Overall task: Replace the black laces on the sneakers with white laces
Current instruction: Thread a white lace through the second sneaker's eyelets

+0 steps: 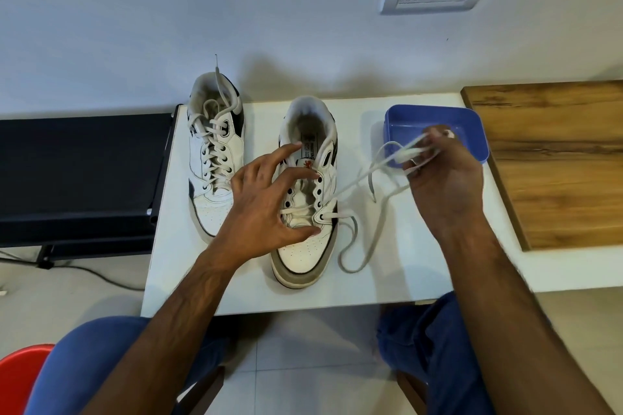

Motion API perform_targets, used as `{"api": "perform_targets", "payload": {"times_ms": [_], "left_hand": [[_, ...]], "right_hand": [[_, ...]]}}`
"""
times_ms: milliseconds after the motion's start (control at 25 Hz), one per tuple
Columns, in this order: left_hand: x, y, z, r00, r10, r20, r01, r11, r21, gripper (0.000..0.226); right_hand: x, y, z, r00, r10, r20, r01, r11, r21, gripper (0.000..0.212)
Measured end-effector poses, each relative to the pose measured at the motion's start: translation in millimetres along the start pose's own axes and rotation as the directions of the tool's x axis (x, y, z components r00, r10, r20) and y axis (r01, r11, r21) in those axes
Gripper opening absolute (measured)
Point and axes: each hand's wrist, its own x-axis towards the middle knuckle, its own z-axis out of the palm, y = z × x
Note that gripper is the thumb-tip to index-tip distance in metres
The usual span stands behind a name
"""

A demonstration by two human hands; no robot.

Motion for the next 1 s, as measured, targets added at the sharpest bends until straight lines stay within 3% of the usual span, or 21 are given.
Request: {"api": "perform_targets", "payload": {"times_ms": [40, 80, 120, 160, 200, 240, 320, 440, 600, 680, 760, 880, 1000], "left_hand": [[-0.1, -0.4, 0.1, 1.0, -0.001, 0.001, 0.001, 1.0, -0.007, 0.081], [-0.1, -0.7, 0.2, 1.0, -0.002, 0.002, 0.002, 1.0, -0.013, 0.081], [0.0, -0.6, 0.4, 1.0, -0.002, 0.003, 0.002, 1.0, -0.019, 0.081], [0.1, -0.4, 0.7, 1.0, -0.004, 0.003, 0.004, 1.0, -0.027, 0.08], [0.3, -0.3, 0.8, 1.0, -0.007, 0.003, 0.007, 0.999, -0.037, 0.08], [0.4, 0.0, 0.7, 1.0, -0.011, 0.002, 0.011, 0.999, -0.051, 0.08], [0.8, 0.8, 0.9, 1.0, -0.016, -0.003, 0.016, 0.997, -0.077, 0.079], [1.2, 1.4, 1.7, 1.0, -0.014, -0.005, 0.013, 0.996, -0.09, 0.079], [0.9, 0.2, 1.6, 1.0, -0.011, 0.004, 0.012, 0.996, -0.092, 0.078], [0.3, -0.2, 1.5, 1.0, -0.019, 0.008, 0.02, 0.996, -0.088, 0.078], [0.0, 0.0, 1.9, 0.999, -0.028, 0.016, 0.029, 0.995, -0.092, 0.079], [-0.3, -0.3, 1.7, 0.999, -0.026, 0.021, 0.028, 0.995, -0.099, 0.079], [-0.4, -0.1, 1.6, 0.999, -0.025, 0.024, 0.027, 0.994, -0.101, 0.079]], "right_hand": [[-0.8, -3.5, -1.7, 0.999, 0.022, -0.036, -0.017, 0.993, 0.118, 0.017], [-1.3, -2.8, -1.9, 0.997, 0.064, -0.051, -0.057, 0.99, 0.13, 0.021], [-1.9, -0.2, 0.3, 0.993, 0.109, -0.048, -0.106, 0.993, 0.054, 0.024], [-2.4, 3.8, 4.3, 0.99, 0.134, -0.035, -0.137, 0.982, -0.128, 0.025], [-2.2, 10.0, 6.9, 0.991, 0.133, -0.008, -0.126, 0.911, -0.394, 0.024], [-3.7, 16.6, 9.6, 0.991, 0.13, 0.035, -0.075, 0.753, -0.653, 0.023], [-8.0, 31.1, 13.1, 0.972, 0.197, 0.132, 0.033, 0.438, -0.898, 0.029], [-13.8, 45.0, 18.6, 0.932, 0.305, 0.196, 0.116, 0.259, -0.959, 0.034], [-13.5, 52.0, 20.1, 0.926, 0.311, 0.215, 0.193, 0.098, -0.976, 0.019], [-11.3, 48.2, 18.6, 0.923, 0.286, 0.257, 0.206, 0.197, -0.959, 0.01], [-7.4, 36.8, 14.1, 0.945, 0.196, 0.261, 0.149, 0.453, -0.879, 0.01], [-2.8, 22.6, 6.5, 0.99, 0.061, 0.131, 0.031, 0.793, -0.608, 0.014], [-2.3, 29.8, 13.1, 0.989, 0.142, 0.05, -0.106, 0.894, -0.436, 0.01]]}}
